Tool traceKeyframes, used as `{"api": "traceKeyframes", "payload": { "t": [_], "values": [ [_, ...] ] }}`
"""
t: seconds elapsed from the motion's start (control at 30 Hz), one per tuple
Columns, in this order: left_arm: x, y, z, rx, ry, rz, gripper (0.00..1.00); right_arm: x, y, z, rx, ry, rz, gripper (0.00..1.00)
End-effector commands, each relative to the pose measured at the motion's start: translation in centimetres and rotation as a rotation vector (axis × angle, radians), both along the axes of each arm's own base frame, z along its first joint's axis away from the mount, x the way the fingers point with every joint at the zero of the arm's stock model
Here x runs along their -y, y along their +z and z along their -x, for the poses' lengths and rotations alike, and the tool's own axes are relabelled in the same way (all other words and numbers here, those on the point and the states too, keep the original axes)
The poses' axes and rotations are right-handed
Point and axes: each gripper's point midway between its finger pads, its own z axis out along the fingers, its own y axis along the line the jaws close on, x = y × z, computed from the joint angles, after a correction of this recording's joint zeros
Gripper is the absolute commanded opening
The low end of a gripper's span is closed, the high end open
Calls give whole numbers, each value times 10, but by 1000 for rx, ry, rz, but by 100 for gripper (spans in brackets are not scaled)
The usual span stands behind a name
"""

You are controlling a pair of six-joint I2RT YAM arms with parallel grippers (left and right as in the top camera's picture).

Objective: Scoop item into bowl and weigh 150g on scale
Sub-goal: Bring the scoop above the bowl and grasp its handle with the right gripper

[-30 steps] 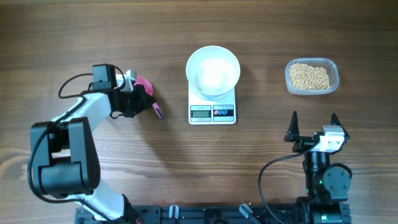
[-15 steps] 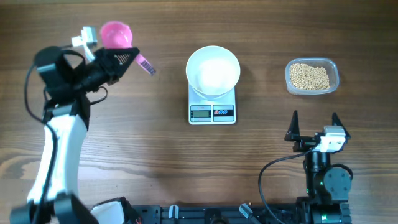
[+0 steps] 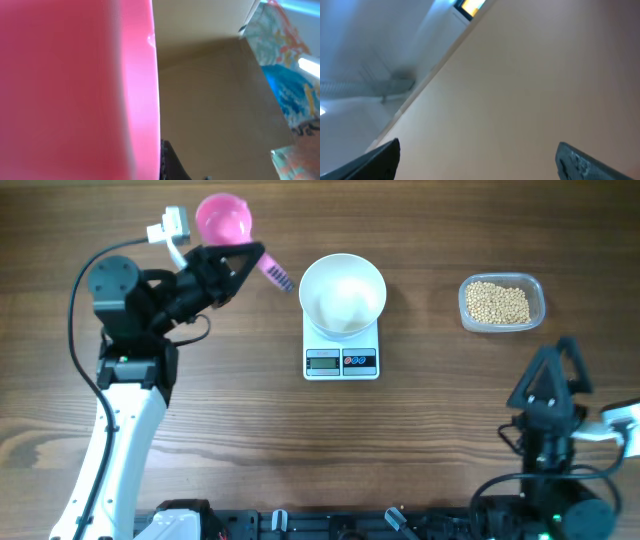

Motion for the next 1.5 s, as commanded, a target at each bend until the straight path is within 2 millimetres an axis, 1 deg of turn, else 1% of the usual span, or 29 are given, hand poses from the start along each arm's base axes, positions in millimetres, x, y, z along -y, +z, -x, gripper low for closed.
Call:
{"api": "traceKeyframes", "payload": {
  "t": [0.0,0.07,0.1,0.13,0.2,0.23,0.27,0.3,0.33,0.37,0.4,0.43,0.47,0.53,0.57,0.6,0.63,0.7,0.77,0.8,0.83,0.87,0.93,1.07,1.13,1.23,1.3,1.37,1.47],
  "values": [
    [10,24,-9,35,102,63,4,-11,52,-25,-175,-70,286,100],
    [19,29,-12,47,139,77,4,-22,57,-56,-346,-20,408,100],
    [23,29,-13,25,152,102,4,-31,58,-75,-425,32,462,100],
    [26,29,-14,-3,165,129,4,-44,58,-94,-476,116,512,100],
    [31,30,-14,-57,175,183,4,-77,54,-115,-507,322,563,100],
    [37,34,-12,-80,162,222,4,-119,52,-119,-468,627,526,100],
    [38,38,-10,-68,154,235,4,-133,50,-115,-477,764,460,100],
    [40,45,-9,-51,146,254,4,-151,41,-110,-552,973,314,100],
    [39,53,-7,-20,141,267,4,-154,31,-116,-652,1045,171,100],
    [39,56,-7,-6,139,271,4,-154,24,-122,-710,1059,91,100],
    [39,61,-6,15,136,277,4,-155,10,-134,-795,1079,-20,85],
    [38,62,-6,20,139,280,4,-164,3,-138,-817,1152,-40,84],
    [38,62,-6,19,139,280,4,-178,6,-133,-788,1247,-8,84],
    [39,62,-6,7,137,290,4,-200,11,-127,-799,1323,-32,84],
    [39,62,-6,-25,133,318,4,-209,12,-126,-817,1337,-63,93],
    [38,62,-6,-48,130,338,4,-215,13,-124,-837,1343,-94,98],
    [38,62,-6,-73,129,361,4,-224,16,-122,-838,1355,-108,100],
    [37,62,-8,-81,140,372,4,-236,38,-114,-692,1388,-5,100],
    [37,62,-8,-106,147,400,4,-236,46,-114,-686,1397,-41,100],
    [40,62,-7,-122,137,413,4,-236,45,-116,-702,1395,-66,91],
    [46,62,-4,-135,122,422,4,-236,44,-116,-709,1397,-73,76],
    [50,62,-2,-140,111,424,4,-237,43,-116,-717,1403,-77,67],
    [61,62,3,-146,85,422,4,-242,40,-113,-747,1421,-101,63],
    [75,63,9,-152,66,427,4,-254,37,-109,-774,1427,-114,61],
    [80,63,11,-154,64,429,4,-255,29,-111,-817,1407,-141,54],
    [83,61,11,-151,85,426,4,-254,17,-118,-872,1357,-180,48],
    [82,56,8,-124,109,379,4,-254,16,-119,-875,1353,-183,45],
    [83,48,7,-149,115,360,4,-253,16,-122,-873,1341,-187,40],
    [82,49,6,-149,123,362,4,-251,15,-127,-869,1312,-197,39]
  ]
}}
